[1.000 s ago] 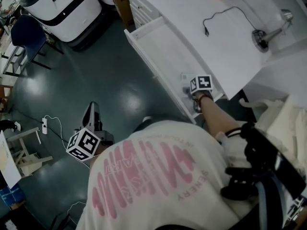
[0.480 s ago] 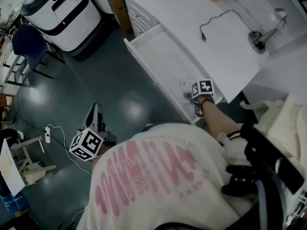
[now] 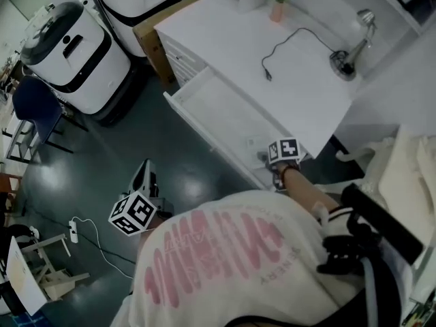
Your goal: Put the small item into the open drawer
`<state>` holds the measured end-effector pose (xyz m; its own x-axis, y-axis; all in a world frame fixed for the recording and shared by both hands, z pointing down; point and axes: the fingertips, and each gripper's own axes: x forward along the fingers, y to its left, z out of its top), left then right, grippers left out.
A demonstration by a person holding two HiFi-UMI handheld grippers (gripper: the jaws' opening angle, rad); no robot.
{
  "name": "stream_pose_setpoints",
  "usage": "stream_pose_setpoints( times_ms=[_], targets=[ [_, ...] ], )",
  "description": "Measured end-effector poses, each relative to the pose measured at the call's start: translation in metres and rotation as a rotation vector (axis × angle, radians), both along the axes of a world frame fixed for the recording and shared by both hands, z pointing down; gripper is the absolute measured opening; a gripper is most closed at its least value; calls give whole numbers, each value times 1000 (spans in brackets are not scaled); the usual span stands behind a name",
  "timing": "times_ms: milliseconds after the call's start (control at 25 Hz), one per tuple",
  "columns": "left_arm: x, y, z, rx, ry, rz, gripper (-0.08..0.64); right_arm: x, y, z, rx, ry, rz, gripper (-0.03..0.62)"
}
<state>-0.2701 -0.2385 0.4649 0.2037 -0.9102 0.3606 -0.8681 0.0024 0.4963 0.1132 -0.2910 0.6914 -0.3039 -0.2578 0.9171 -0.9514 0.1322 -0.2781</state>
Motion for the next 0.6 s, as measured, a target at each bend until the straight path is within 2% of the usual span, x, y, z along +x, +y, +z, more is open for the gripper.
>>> stream_pose_setpoints(
  times_ms=[320, 480, 600],
  targets=[
    [54, -47, -10, 34, 10, 172, 29, 3, 0, -42, 122, -32, 62, 227],
    [78, -62, -16, 48, 9, 248, 29, -7, -3, -69, 155, -106, 84, 211],
    [93, -71, -21, 59, 9, 295, 29, -13, -13, -98, 213, -173, 122, 171]
  ],
)
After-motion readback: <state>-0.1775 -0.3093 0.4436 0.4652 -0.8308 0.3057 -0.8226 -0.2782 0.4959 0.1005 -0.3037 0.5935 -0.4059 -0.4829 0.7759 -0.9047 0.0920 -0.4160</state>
